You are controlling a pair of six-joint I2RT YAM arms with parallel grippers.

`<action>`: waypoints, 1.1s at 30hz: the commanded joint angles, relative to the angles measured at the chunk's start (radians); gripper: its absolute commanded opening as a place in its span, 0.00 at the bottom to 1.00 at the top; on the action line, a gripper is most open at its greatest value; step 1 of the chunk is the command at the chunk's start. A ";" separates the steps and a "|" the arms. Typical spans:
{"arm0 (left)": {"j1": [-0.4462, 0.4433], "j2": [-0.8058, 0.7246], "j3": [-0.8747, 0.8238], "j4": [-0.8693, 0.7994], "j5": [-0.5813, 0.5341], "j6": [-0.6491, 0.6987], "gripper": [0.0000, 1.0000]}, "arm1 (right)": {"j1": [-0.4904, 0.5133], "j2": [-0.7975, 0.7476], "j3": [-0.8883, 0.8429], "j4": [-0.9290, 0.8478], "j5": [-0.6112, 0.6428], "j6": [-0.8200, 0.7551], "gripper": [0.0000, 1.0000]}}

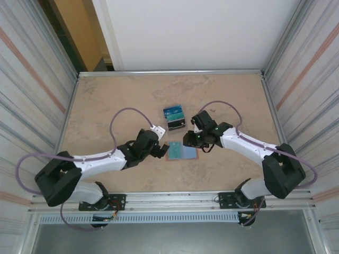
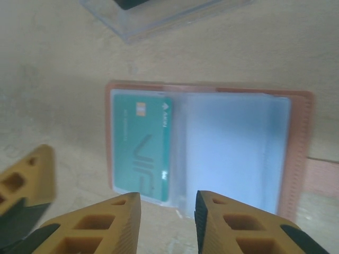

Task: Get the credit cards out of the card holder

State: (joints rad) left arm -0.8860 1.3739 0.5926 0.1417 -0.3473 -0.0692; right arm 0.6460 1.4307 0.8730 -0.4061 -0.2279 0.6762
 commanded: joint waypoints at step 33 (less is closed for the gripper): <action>-0.056 0.197 0.027 0.044 -0.059 -0.084 0.99 | 0.001 0.247 0.001 0.172 -0.159 0.030 0.16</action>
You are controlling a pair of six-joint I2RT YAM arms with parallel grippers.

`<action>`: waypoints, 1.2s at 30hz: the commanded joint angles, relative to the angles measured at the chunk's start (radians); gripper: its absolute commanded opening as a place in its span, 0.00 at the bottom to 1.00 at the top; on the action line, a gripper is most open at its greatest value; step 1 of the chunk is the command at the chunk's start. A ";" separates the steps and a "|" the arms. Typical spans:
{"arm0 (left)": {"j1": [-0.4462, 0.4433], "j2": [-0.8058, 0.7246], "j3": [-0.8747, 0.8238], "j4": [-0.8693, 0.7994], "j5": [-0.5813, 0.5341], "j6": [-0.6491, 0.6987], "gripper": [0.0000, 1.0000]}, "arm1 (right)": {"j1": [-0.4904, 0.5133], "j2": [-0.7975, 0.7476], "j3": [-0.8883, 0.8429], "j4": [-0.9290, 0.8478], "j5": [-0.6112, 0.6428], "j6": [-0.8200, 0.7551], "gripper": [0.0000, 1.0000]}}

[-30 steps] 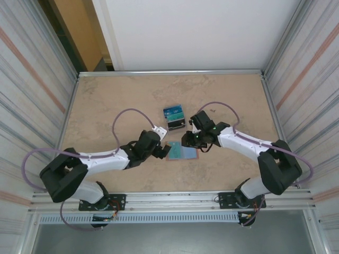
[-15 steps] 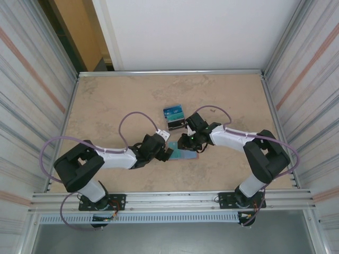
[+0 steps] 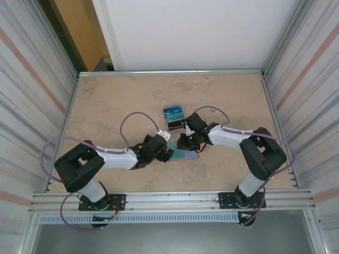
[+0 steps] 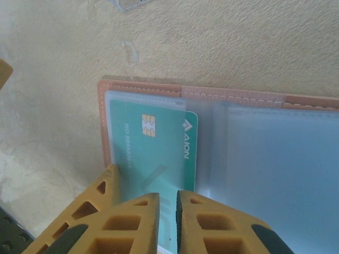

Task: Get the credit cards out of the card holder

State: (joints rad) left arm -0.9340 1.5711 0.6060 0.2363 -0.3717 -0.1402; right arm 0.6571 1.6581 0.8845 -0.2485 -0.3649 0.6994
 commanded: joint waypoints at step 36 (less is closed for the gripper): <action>-0.035 -0.011 0.028 -0.118 -0.041 -0.022 0.99 | -0.056 0.040 -0.137 0.299 -0.269 0.111 0.13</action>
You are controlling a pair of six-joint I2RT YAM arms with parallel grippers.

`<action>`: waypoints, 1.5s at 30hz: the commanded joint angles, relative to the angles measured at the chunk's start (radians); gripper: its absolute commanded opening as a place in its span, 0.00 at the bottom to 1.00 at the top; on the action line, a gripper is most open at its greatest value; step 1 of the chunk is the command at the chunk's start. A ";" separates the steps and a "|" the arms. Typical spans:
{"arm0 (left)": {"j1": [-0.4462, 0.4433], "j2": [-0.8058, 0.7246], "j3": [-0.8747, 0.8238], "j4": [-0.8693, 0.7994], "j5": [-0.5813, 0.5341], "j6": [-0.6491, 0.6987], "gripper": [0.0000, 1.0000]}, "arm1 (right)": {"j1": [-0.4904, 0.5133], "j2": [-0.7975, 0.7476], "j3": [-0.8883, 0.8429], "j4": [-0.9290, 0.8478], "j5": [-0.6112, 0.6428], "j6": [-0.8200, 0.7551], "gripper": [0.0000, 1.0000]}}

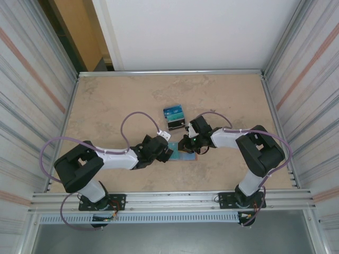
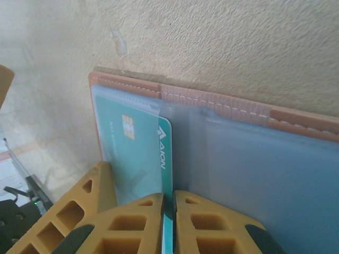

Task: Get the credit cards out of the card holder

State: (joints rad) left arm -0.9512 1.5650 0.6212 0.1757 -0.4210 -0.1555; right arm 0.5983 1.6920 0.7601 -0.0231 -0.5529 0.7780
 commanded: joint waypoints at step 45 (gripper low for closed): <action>-0.028 -0.023 0.017 -0.116 -0.047 -0.006 0.99 | -0.045 -0.038 0.017 -0.133 0.027 -0.079 0.00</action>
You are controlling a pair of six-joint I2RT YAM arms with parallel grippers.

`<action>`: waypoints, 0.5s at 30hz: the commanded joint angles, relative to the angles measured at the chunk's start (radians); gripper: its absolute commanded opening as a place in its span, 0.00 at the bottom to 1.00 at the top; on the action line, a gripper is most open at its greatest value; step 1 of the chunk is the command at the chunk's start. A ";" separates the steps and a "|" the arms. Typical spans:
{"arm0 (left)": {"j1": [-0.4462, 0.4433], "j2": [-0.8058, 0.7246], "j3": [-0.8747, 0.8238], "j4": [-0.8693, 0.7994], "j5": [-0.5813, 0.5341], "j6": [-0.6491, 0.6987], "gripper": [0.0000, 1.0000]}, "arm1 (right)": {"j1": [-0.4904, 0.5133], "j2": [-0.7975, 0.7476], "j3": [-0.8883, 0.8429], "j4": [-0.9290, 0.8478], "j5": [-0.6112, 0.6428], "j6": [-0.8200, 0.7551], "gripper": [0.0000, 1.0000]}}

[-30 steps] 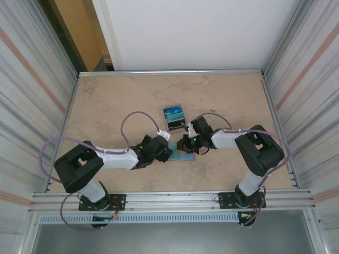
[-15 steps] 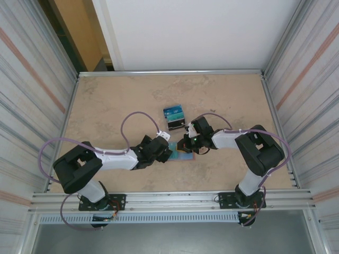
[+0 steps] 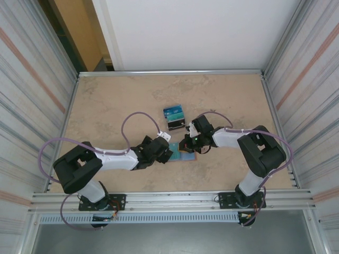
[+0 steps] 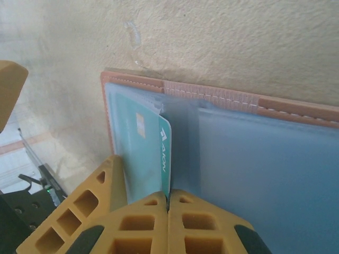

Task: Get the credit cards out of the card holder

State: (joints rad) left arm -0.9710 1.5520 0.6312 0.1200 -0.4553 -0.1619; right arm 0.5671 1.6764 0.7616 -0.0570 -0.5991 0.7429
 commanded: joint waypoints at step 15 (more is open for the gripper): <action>-0.008 -0.058 0.015 -0.036 -0.007 0.000 0.99 | -0.017 -0.021 0.026 -0.144 0.103 -0.054 0.04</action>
State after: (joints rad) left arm -0.9710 1.5379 0.6327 0.0994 -0.4541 -0.1616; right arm 0.5606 1.6527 0.7826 -0.1413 -0.5457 0.7124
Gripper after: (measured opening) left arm 0.987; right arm 0.055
